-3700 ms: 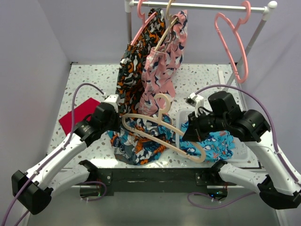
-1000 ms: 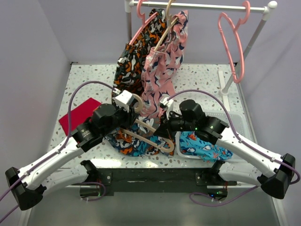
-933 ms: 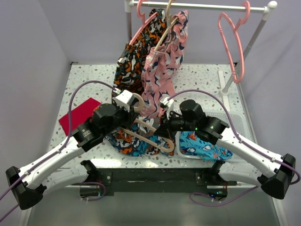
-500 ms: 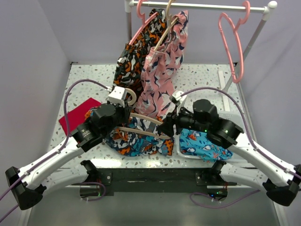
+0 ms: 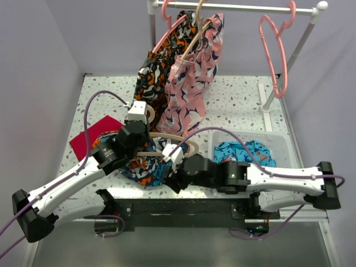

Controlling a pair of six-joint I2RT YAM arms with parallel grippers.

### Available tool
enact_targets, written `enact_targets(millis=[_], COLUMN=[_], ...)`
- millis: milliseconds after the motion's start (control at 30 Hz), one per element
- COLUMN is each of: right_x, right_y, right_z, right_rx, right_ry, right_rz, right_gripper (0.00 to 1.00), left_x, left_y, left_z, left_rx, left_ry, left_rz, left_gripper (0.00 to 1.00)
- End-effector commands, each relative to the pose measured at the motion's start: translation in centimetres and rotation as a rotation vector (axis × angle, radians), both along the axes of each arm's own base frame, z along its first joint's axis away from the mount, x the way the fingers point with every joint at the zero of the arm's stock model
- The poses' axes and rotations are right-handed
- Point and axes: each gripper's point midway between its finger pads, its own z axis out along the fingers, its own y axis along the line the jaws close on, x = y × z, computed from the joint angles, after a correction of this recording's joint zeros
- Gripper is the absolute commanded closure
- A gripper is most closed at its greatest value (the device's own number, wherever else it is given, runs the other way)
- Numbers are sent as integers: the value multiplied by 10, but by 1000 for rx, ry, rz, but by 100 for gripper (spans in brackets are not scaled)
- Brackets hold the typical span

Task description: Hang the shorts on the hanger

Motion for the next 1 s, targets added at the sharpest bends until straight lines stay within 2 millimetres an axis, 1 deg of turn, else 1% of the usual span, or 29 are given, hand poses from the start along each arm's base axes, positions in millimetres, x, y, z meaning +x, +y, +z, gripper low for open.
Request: enact_targets(millis=[0, 33, 67, 100, 133, 167, 200, 267, 300, 333, 367, 400, 433, 500, 533, 567, 633, 667, 700, 767, 800, 833, 867, 900, 933, 967], right_x=[21, 21, 19, 14, 17, 16, 15, 19, 22, 24, 31, 33, 35, 41, 44, 50, 54, 56, 59, 63, 64, 64, 65, 65, 63, 63], right_y=[12, 14, 22, 27, 29, 34, 39, 45, 47, 50, 48, 49, 53, 50, 52, 45, 44, 42, 39, 31, 28, 24, 19, 17, 14, 10], right_z=[-11, -18, -36, -41, -44, -46, -57, -59, -68, -67, -68, -69, -75, -77, -84, -84, -90, -88, -85, -81, -77, -76, -67, -62, -62, -51], right_rx=[3, -26, -78, -93, -114, -105, -127, -113, -139, -138, -153, -160, -179, -203, -224, -243, -253, -247, -231, -219, -203, -197, -172, -152, -148, -118], right_ry=[-168, -194, -213, -232, -268, -278, -289, -303, -319, -328, -355, -364, -376, -414, -430, -461, -477, -485, -494, -508, -510, -507, -496, -479, -473, -456], right_rz=[-176, -181, -176, -163, -191, -196, -200, -227, -240, -253, -300, -314, -322, -381, -403, -453, -490, -516, -562, -611, -638, -646, -661, -662, -654, -655], right_gripper=[41, 40, 39, 39, 37, 36, 33, 32, 31, 30, 30, 29, 29, 30, 30, 30, 37, 41, 49, 61, 72, 77, 83, 90, 94, 97], left_x=[6, 5, 4, 3, 2, 1, 0, -1, -2, -3, -4, -4, -6, -8, -9, -10, -12, -12, -13, -15, -16, -16, -17, -18, -19, -19], left_y=[5, 4, 4, 5, 3, 3, 3, 2, 2, 2, 2, 3, 2, 1, 1, 2, 3, 3, 4, 5, 7, 10, 12, 15, 17, 19], left_z=[33, 33, 33, 34, 33, 33, 33, 31, 33, 32, 33, 34, 36, 39, 40, 41, 42, 42, 42, 42, 43, 43, 43, 46, 48, 51], left_rx=[-52, -55, -59, -60, -64, -68, -68, -65, -61, -59, -60, -59, -67, -76, -80, -81, -83, -80, -79, -76, -73, -69, -65, -67, -67, -69], left_ry=[-57, -54, -49, -43, -38, -32, -23, -4, 3, 11, 14, 17, 14, 13, 11, 11, 12, 15, 17, 21, 19, 16, 16, 8, 3, -7], left_rz=[52, 46, 45, 46, 39, 35, 37, 31, 29, 26, 26, 27, 18, 5, -1, -1, -5, -5, -8, -9, -6, 2, 8, 16, 19, 23], left_gripper=[100, 100, 100, 100, 100, 100, 100, 100, 100, 100, 100, 100, 100, 100, 100, 100, 100, 100, 100, 100, 100, 100, 100, 100, 100, 100])
